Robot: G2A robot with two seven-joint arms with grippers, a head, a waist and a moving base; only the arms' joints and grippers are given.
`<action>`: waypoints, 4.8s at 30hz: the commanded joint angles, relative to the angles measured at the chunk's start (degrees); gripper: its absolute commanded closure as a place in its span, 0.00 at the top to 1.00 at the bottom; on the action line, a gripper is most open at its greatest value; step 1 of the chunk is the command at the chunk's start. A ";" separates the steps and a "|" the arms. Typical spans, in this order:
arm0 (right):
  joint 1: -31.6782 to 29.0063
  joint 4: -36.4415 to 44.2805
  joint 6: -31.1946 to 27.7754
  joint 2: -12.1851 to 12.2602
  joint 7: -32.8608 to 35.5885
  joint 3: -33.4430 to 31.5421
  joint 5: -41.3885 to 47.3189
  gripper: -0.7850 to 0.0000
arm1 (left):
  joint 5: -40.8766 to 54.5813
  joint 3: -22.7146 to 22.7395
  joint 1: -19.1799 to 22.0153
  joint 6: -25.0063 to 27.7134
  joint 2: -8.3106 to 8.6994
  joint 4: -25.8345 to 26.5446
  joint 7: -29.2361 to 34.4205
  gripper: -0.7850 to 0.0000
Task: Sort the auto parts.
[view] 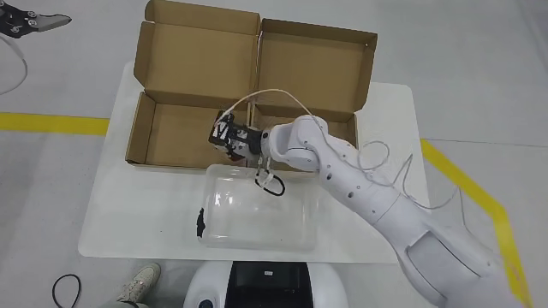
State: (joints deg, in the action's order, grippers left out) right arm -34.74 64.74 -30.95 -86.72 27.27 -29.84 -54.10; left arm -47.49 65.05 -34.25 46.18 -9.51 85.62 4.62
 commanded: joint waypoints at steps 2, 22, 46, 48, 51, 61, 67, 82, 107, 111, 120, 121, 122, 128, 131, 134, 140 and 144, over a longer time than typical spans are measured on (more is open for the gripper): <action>2.24 -3.96 0.82 -2.16 0.60 2.08 1.27 0.00 | 0.00 0.00 0.00 0.00 0.00 0.00 0.00 1.00; 11.22 -26.96 9.70 -15.04 2.47 8.33 3.53 0.09 | 0.00 0.00 0.00 0.00 0.00 0.00 0.00 1.00; 13.45 -36.18 2.41 -21.31 -6.11 8.01 1.38 0.61 | 0.00 0.00 0.00 0.00 0.00 0.00 0.00 1.00; 13.03 -34.84 1.49 -20.83 -7.44 7.67 0.53 0.62 | 0.00 0.00 0.00 0.00 0.00 0.00 0.00 1.00; 11.96 -32.86 -0.82 -19.55 -9.88 6.48 -0.05 0.63 | 0.00 0.00 0.00 0.00 0.00 0.00 0.00 1.00; 4.75 -20.40 -4.31 -12.04 -15.94 -0.38 -5.57 1.00 | 0.00 0.00 0.00 0.00 0.00 0.00 0.00 1.00; -3.64 -7.17 -5.10 -5.90 -16.15 -8.59 -10.26 1.00 | 0.00 0.00 0.00 0.00 0.00 0.00 0.00 1.00; -27.22 22.65 -11.95 3.85 -12.12 -28.70 -16.79 1.00 | 0.00 0.00 0.00 0.00 0.00 0.00 0.00 1.00; -50.46 34.53 -6.94 9.16 -31.40 -45.95 -23.78 1.00 | 0.00 0.00 0.00 0.00 0.00 0.00 0.00 1.00; -55.01 37.14 -6.45 9.94 -34.39 -49.53 -24.04 1.00 | 0.00 0.00 0.00 0.00 0.00 0.00 0.00 1.00; -65.41 40.82 -5.12 11.25 -42.33 -58.01 -21.51 1.00 | 0.00 0.00 0.00 0.00 0.00 0.00 0.00 1.00; -66.66 41.49 -4.77 11.35 -42.89 -58.70 -21.51 1.00 | 0.00 0.00 0.00 0.00 0.00 0.00 0.00 1.00; -67.85 42.21 -4.53 11.45 -43.54 -59.31 -21.62 1.00 | 0.00 0.00 0.00 0.00 0.00 0.00 0.00 1.00; -74.70 45.18 -2.37 11.80 -49.77 -61.88 -22.61 1.00 | 0.00 0.00 0.00 0.00 0.00 0.00 0.00 1.00; -77.74 46.44 -0.90 11.89 -53.19 -62.66 -23.59 1.00 | 0.00 0.00 0.00 0.00 0.00 0.00 0.00 1.00; -80.21 47.43 0.67 11.96 -55.06 -63.29 -24.18 1.00 | 0.00 0.00 0.00 0.00 0.00 0.00 0.00 1.00; -83.64 48.28 2.15 12.10 -58.82 -64.58 -23.59 1.00 | 0.00 0.00 0.00 0.00 0.00 0.00 0.00 1.00; -84.57 48.31 2.25 12.19 -60.14 -65.05 -23.82 1.00 | 0.00 0.00 0.00 0.00 0.00 0.00 0.00 1.00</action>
State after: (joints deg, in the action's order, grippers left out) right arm -119.30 113.06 -28.64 -74.53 -32.84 -94.87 -77.91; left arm -47.49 65.05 -34.25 46.18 -9.51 85.62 4.62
